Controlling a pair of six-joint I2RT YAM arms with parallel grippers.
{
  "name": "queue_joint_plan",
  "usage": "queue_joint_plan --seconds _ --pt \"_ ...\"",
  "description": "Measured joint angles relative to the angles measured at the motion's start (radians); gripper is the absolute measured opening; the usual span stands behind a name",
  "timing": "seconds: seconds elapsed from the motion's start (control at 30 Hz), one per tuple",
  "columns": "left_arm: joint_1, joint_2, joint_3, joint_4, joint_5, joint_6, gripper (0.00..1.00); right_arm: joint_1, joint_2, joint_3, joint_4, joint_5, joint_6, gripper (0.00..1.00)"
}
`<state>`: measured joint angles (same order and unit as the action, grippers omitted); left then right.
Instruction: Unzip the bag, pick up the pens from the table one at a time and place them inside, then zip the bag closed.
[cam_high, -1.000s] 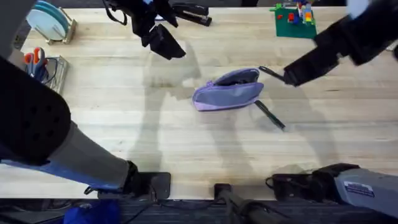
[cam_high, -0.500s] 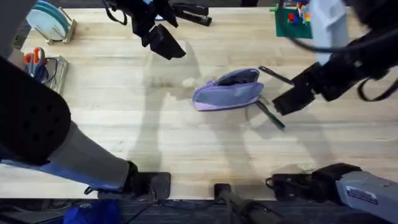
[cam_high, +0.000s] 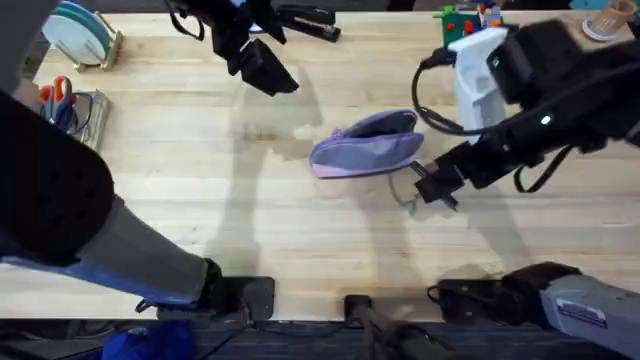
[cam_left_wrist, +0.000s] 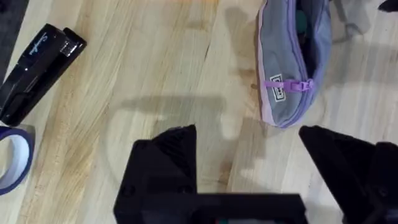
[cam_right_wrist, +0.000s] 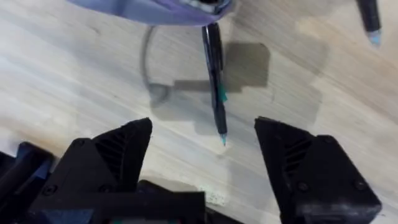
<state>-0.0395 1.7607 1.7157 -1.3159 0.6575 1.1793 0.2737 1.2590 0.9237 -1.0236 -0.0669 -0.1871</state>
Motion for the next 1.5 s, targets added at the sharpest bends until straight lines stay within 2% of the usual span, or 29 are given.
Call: queue_joint_plan --seconds 0.13,0.43,1.0,1.33,1.5 --pt "0.000 0.000 0.000 0.000 0.000 0.000 0.994 0.000 0.000 -0.065 0.066 0.003 0.008 0.997" --pt "0.000 0.000 0.000 0.000 0.000 0.000 0.994 0.000 0.000 -0.131 0.177 0.013 0.009 0.996" --pt "0.000 0.000 0.000 0.000 0.000 0.000 0.993 0.002 0.013 -0.153 0.185 0.089 0.018 0.996" --pt "0.000 0.000 0.000 0.000 0.000 0.000 0.992 0.067 0.038 -0.153 0.185 0.131 0.042 0.996" --pt "0.000 0.000 0.000 0.000 0.000 0.000 0.993 0.073 0.069 -0.153 0.131 0.132 0.080 0.996"
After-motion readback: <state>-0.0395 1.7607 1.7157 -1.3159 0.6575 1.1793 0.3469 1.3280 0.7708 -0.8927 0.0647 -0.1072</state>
